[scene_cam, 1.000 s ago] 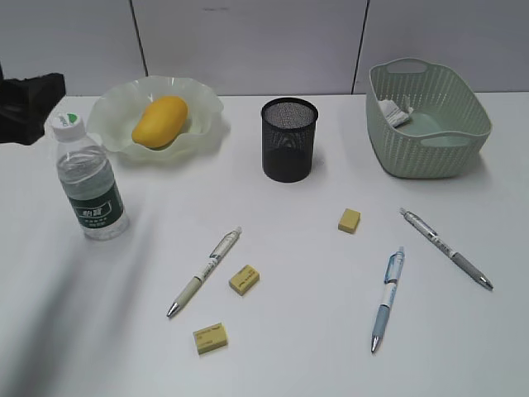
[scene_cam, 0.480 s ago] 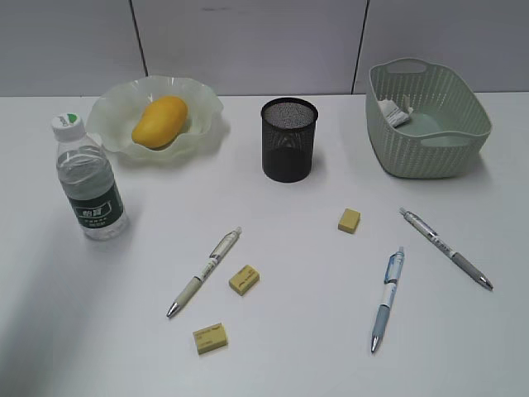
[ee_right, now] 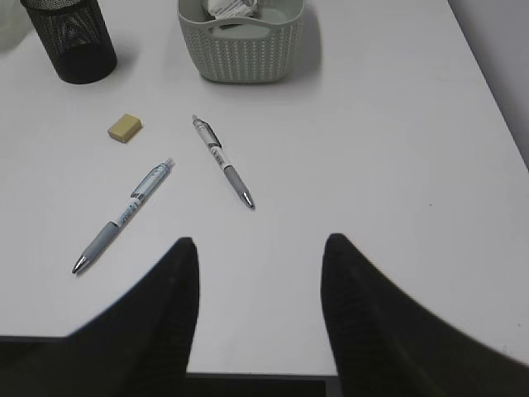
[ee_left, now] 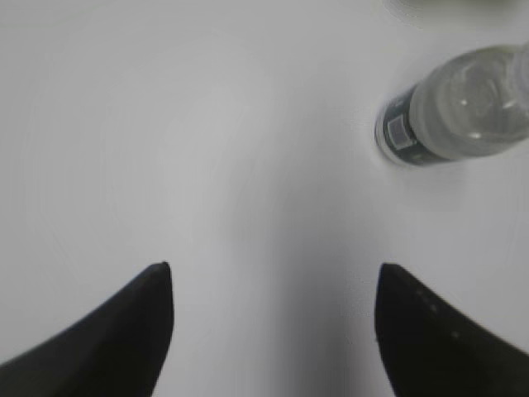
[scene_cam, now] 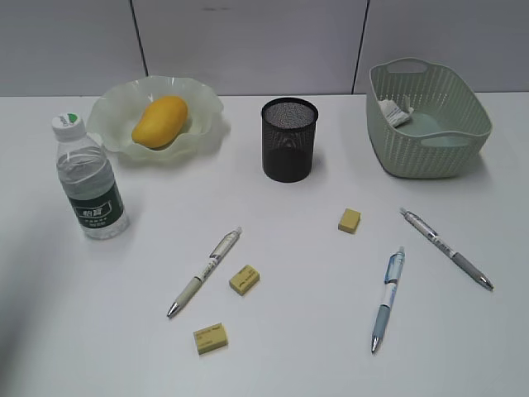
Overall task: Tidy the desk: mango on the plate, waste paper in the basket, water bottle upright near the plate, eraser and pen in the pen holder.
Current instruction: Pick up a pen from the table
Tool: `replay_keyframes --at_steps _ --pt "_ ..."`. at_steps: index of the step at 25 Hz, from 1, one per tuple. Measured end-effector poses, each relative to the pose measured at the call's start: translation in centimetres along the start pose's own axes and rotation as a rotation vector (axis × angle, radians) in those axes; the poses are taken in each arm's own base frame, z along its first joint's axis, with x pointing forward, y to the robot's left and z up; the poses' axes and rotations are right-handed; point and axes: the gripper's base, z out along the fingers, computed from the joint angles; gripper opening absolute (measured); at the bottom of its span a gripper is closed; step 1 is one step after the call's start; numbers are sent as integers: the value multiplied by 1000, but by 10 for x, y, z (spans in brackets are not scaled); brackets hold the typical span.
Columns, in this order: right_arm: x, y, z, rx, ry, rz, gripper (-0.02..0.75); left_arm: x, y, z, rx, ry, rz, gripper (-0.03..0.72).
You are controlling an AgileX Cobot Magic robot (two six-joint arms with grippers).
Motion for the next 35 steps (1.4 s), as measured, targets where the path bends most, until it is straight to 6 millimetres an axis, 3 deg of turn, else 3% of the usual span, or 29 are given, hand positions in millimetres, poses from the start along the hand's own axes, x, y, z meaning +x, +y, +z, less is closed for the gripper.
replay_keyframes --at_steps 4,8,11,16,20,27,35 --pt "0 0 0 0 0 0 389 6 -1 0 13 65 41 575" --pt "0 0 0 0 0 0 389 21 -6 -26 23 41 81 575" --pt "0 0 0 0 0 0 388 49 -8 -48 25 15 85 570" --pt "0 0 0 0 0 0 388 115 -12 -85 15 -127 93 562" --pt "0 0 0 0 0 0 388 157 -14 -100 6 -254 100 561" --pt "0 0 0 0 0 0 388 214 -16 -98 -5 -472 104 561" --pt "0 0 0 1 0 -1 386 249 -17 -86 -16 -659 106 561"
